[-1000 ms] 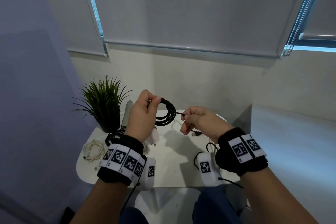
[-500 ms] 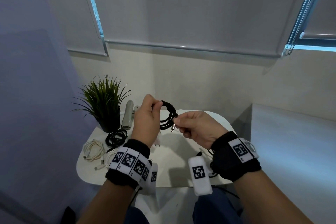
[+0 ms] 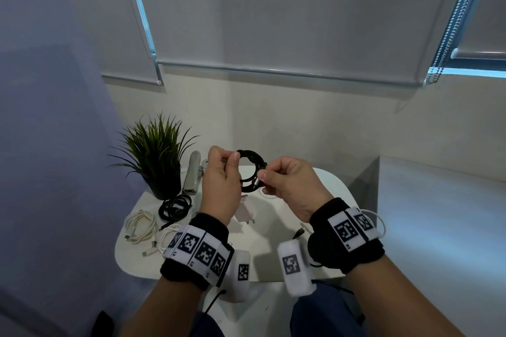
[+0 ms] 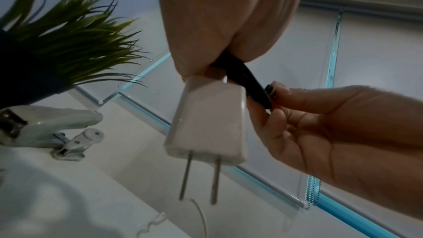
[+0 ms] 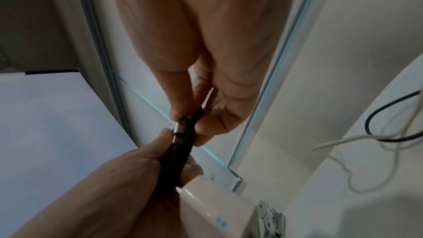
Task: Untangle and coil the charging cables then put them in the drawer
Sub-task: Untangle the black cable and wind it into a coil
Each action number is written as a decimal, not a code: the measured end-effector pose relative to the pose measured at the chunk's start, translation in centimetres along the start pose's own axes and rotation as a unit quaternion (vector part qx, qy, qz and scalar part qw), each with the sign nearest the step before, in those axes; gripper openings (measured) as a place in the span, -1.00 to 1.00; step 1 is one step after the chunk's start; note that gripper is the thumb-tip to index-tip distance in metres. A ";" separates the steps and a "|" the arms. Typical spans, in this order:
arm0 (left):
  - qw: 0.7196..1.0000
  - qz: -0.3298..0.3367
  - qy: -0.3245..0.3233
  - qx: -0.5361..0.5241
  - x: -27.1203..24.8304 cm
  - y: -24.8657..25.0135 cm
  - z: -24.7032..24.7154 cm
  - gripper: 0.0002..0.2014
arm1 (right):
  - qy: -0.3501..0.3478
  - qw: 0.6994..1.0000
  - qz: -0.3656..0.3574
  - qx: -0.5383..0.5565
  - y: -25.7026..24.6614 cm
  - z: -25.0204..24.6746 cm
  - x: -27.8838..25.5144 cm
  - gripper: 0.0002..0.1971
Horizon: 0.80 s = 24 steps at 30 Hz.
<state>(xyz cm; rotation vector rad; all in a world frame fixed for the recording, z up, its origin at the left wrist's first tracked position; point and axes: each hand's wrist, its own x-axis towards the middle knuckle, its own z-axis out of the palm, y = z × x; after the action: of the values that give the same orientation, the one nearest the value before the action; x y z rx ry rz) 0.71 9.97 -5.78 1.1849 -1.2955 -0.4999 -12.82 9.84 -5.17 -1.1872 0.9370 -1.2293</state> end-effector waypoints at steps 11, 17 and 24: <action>0.982 -0.102 -0.161 0.013 0.0 0.0 -1.0 -0.78 | 0.014 0.997 -0.048 -0.051 0.0 -0.3 0.1 -0.76; 0.962 -0.128 -0.240 -0.025 0.1 0.0 -1.5 -0.53 | -0.009 0.995 -0.060 -0.078 -0.3 -0.5 0.1 -0.74; 0.966 -0.131 -0.216 -0.042 -0.2 -0.4 -0.8 -0.60 | -0.019 0.998 -0.030 -0.056 -0.3 -0.9 0.3 -0.77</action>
<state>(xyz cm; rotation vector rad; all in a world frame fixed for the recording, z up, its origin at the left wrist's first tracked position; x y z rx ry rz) 1.54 10.28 -6.06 1.2222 -1.4712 -1.0441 -13.74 9.42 -5.05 -1.3316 0.9590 -1.2103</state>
